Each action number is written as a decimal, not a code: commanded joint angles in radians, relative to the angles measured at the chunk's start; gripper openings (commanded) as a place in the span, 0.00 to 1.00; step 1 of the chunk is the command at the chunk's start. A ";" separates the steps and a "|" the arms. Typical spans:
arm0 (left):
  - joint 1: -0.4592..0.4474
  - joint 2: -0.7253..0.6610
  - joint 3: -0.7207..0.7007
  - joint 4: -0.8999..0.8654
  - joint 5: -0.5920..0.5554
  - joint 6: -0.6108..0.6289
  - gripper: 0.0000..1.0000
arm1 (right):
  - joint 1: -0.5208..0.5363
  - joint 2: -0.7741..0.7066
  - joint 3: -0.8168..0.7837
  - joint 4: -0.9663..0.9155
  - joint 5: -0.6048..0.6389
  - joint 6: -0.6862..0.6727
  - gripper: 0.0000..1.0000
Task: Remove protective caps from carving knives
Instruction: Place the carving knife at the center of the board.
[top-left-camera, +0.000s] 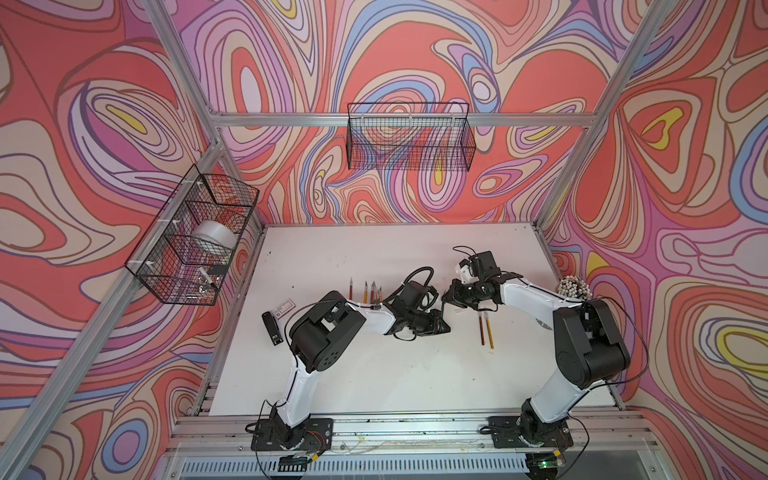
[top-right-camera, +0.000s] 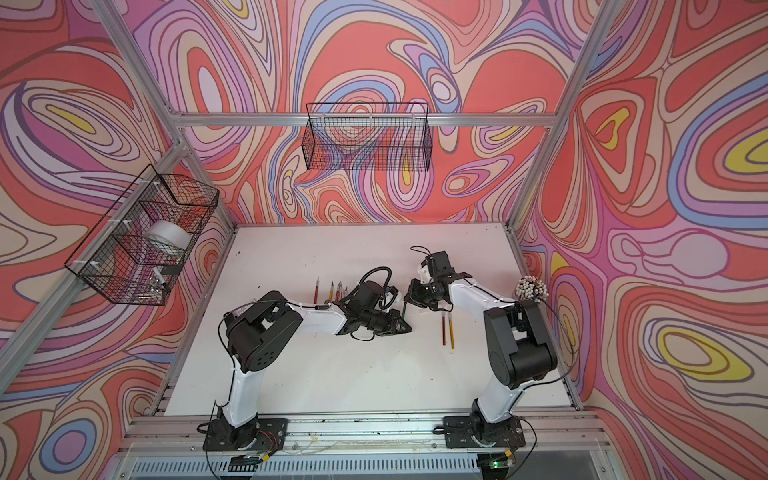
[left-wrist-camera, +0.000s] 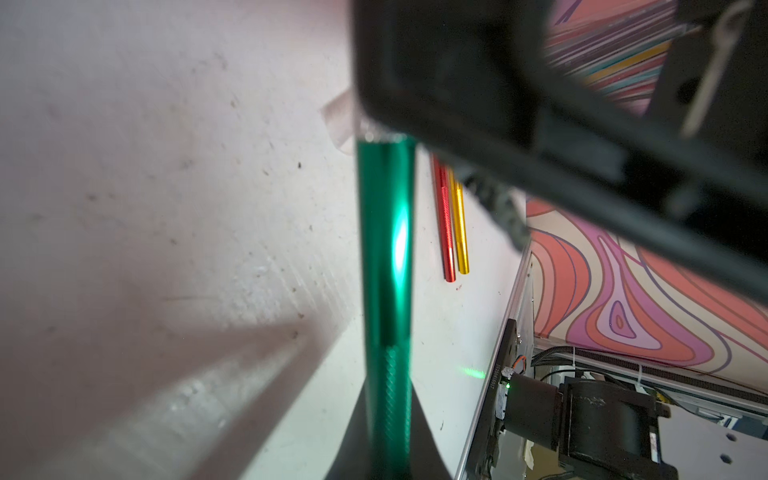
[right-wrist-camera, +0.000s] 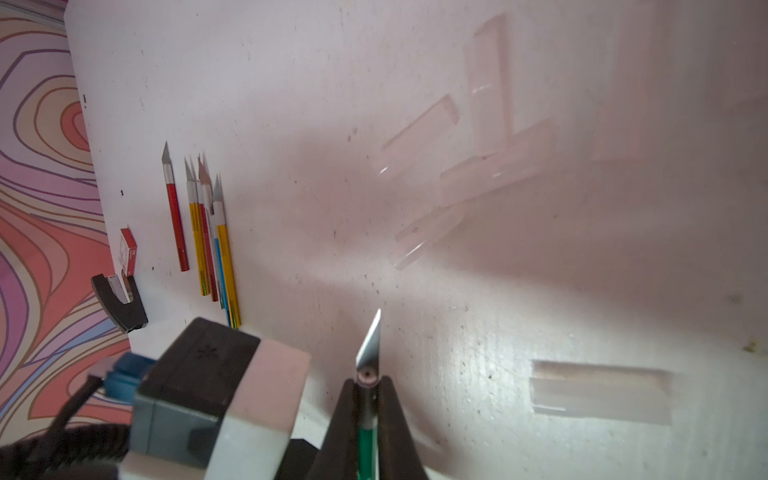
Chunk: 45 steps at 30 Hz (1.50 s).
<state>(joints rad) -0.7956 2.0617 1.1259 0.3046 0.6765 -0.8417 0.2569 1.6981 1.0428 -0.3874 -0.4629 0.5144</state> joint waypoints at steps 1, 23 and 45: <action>0.024 -0.078 -0.059 0.033 -0.030 0.003 0.09 | 0.007 -0.002 0.011 0.025 -0.007 0.002 0.07; 0.119 -0.820 -0.350 -0.620 -0.404 0.375 1.00 | 0.251 0.253 0.291 0.055 0.094 0.083 0.07; 0.119 -0.972 -0.393 -0.669 -0.516 0.397 0.98 | 0.334 0.485 0.514 0.031 0.154 0.133 0.22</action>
<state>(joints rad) -0.6807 1.0824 0.7437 -0.3630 0.1738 -0.4561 0.5858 2.1632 1.5276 -0.3420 -0.3325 0.6487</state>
